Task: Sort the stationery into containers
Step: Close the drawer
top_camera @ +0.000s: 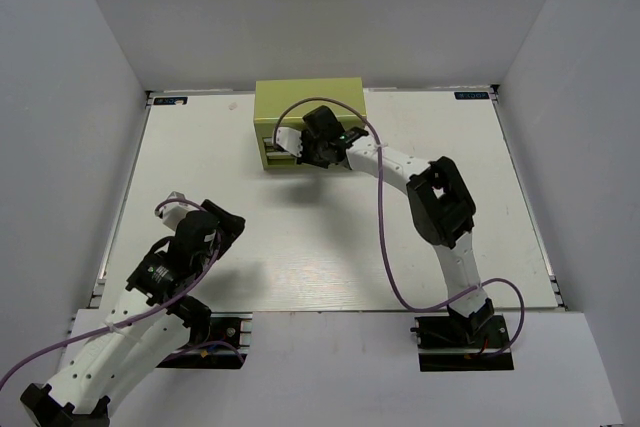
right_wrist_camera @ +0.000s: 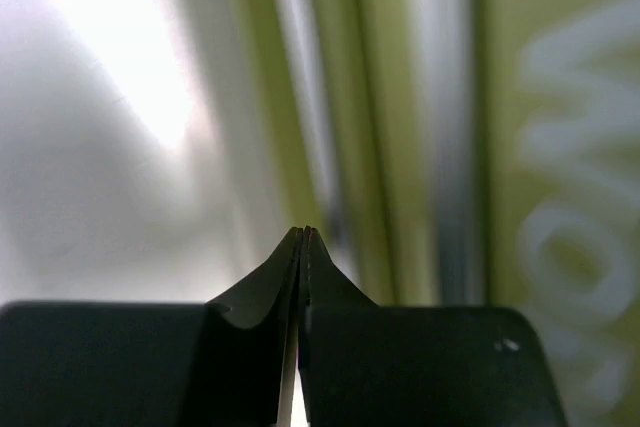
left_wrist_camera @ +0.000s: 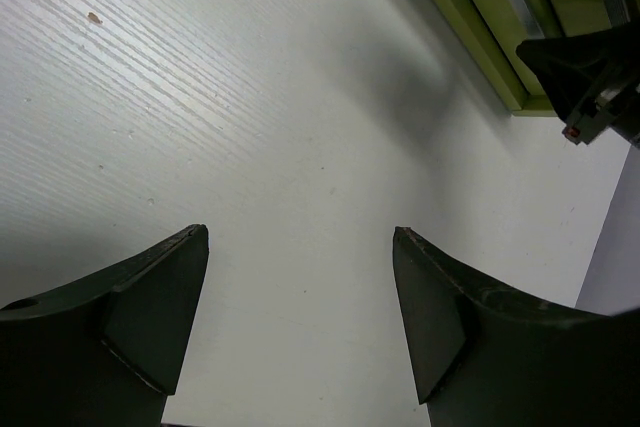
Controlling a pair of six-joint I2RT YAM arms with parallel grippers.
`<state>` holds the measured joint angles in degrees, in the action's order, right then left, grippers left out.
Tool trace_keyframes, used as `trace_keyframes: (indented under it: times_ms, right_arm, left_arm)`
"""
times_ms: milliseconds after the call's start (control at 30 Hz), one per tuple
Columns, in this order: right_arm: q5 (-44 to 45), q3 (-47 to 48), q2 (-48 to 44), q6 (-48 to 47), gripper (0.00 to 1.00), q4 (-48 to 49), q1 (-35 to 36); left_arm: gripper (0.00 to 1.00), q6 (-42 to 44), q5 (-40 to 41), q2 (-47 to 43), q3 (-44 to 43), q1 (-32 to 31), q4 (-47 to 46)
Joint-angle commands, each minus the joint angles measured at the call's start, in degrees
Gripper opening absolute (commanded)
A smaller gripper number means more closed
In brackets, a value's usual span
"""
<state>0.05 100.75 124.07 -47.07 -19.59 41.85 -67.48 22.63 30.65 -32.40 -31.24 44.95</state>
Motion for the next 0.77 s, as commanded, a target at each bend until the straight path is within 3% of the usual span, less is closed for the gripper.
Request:
trace_keyframes:
  times_ms: [0,33,133,167,233,267,433,500,733]
  right_arm:
    - [-10.9,-3.6,-7.7,-0.3,0.00,-2.4,-1.7]
    - [-18.9,-7.4,-11.6,-0.7,0.05,-3.4,-1.7]
    - [-23.7,-15.1,-19.2,5.2,0.39,1.9,-1.8]
    - [-24.0,-17.5,-23.4,6.8,0.67,2.6,-2.1]
    - [-22.0,-19.4,-26.1,15.8,0.78,4.4,-2.3]
    - [-20.5,-20.0,-27.5,20.0,0.90,4.4,-2.4]
    - [-4.9,-20.5,-31.8,31.6,0.90,2.7,-3.1]
    - [-2.3,-21.9,-35.8,32.5,0.90,3.3,-3.6]
    - [6.3,-34.9,-47.1,31.7,0.90,11.3,-6.4]
  left_arm:
    - [0.84,1.2,0.1,0.0,-0.5,0.0,-0.1]
    - [0.84,1.2,-0.6,0.0,-0.5,0.0,-0.7]
    - [0.85,2.4,-1.1,-1.1,-0.5,0.0,-3.3]
    - [0.85,3.8,-1.7,-1.1,0.1,0.0,-4.1]
    - [0.88,5.1,-3.0,-1.1,0.6,0.0,-7.2]
    - [0.88,6.6,-3.6,-1.1,0.6,0.0,-8.5]
    - [0.94,11.5,-8.1,1.4,1.7,0.0,-16.0]
    - [0.99,13.3,-9.4,3.8,1.0,0.0,-18.3]
    - [0.99,19.1,-13.0,8.8,0.3,0.0,-25.9]
